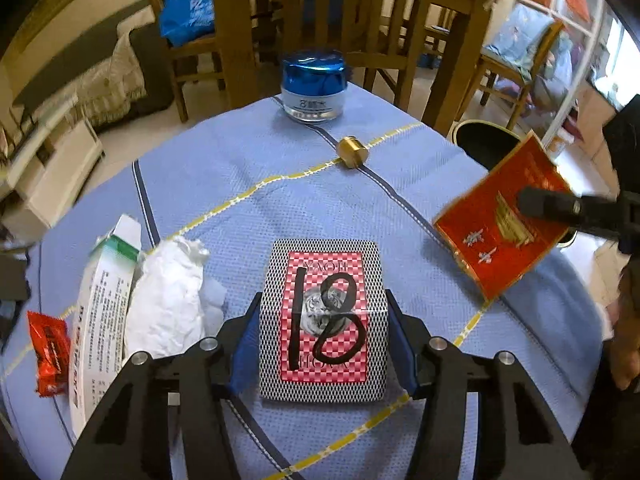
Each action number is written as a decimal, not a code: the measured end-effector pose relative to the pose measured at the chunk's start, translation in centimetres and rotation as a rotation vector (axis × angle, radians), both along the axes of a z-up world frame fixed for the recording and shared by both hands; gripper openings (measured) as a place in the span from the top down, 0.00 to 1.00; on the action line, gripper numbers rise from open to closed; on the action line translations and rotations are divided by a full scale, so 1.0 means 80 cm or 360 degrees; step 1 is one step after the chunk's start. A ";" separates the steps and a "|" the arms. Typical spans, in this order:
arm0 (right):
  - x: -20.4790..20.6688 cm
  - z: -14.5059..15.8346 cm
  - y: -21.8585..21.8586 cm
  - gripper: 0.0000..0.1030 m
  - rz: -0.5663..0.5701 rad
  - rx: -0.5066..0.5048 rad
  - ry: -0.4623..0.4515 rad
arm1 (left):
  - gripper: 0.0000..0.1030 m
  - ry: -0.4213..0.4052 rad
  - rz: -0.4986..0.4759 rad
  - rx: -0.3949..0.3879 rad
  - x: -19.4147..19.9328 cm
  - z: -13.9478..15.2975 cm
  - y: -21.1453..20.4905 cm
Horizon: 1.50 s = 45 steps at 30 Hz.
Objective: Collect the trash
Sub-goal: 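Carry the red pack toward the bin with the right tool while the left tool grasps the pink card box, then drop the red pack into the bin with the right tool while the left tool drops the pink box in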
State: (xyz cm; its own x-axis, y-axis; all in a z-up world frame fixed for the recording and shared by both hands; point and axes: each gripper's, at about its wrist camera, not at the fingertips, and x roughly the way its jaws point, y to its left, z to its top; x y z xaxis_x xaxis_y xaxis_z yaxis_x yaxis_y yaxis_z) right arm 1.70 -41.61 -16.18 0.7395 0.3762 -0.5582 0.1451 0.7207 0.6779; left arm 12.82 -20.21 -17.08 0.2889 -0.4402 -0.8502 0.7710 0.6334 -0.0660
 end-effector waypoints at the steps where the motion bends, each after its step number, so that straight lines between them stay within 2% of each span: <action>1: -0.001 0.000 -0.001 0.82 -0.0003 0.0010 -0.0002 | 0.47 0.0029 0.0015 -0.0025 0.002 0.002 0.002; 6: -0.012 0.008 -0.011 0.82 -0.0025 0.0001 -0.0053 | 0.48 -0.0036 0.0092 0.0011 -0.004 0.005 0.004; 13: -0.018 0.019 -0.011 0.82 -0.0052 -0.0064 -0.0092 | 0.48 -0.0246 0.0152 -0.0058 -0.037 0.052 0.008; 20: -0.023 0.015 -0.023 0.82 -0.0130 -0.0118 -0.0049 | 0.48 -0.0212 0.0105 -0.0078 -0.062 0.056 -0.003; 21: -0.026 0.016 -0.025 0.82 -0.0150 -0.0140 -0.0044 | 0.48 -0.0205 0.0102 -0.0080 -0.063 0.056 -0.005; 24: -0.038 0.034 -0.036 0.82 -0.0272 -0.0363 -0.0054 | 0.47 -0.0187 0.0076 -0.0101 -0.070 0.059 -0.016; 27: -0.045 0.048 -0.052 0.82 -0.0381 -0.0516 -0.0070 | 0.47 -0.0196 0.0034 -0.0122 -0.079 0.067 -0.031; 30: -0.057 0.050 -0.088 0.82 -0.0571 -0.0617 -0.0020 | 0.47 -0.0248 -0.0019 -0.0128 -0.094 0.077 -0.053; 34: -0.067 0.037 -0.128 0.82 -0.0732 -0.0696 0.0082 | 0.47 -0.0302 -0.0069 -0.0131 -0.109 0.083 -0.081; 39: -0.065 0.005 -0.166 0.82 -0.0818 -0.0629 0.0231 | 0.47 -0.0318 -0.0148 -0.0133 -0.125 0.082 -0.123; 40: -0.064 -0.003 -0.171 0.79 -0.0829 -0.0612 0.0277 | 0.47 -0.0317 -0.0160 -0.0132 -0.127 0.082 -0.130; 42: -0.064 -0.014 -0.173 0.59 -0.0855 -0.0599 0.0352 | 0.47 -0.0314 -0.0186 -0.0128 -0.131 0.080 -0.143; 43: -0.066 -0.016 -0.176 0.42 -0.0869 -0.0565 0.0346 | 0.47 -0.0315 -0.0204 -0.0124 -0.135 0.078 -0.152; 45: -0.075 -0.009 -0.179 0.37 -0.0926 -0.0558 0.0296 | 0.47 -0.0326 -0.0229 -0.0110 -0.140 0.076 -0.166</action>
State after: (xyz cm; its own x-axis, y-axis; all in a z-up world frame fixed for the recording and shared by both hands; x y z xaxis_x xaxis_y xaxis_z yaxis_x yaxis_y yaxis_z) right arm -4.31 -55.92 -16.92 0.6467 -0.2766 -0.7108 0.6643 0.6623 0.3466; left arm 1.66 -33.49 -10.99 0.3822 -0.5444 -0.7467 0.8546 0.5157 0.0614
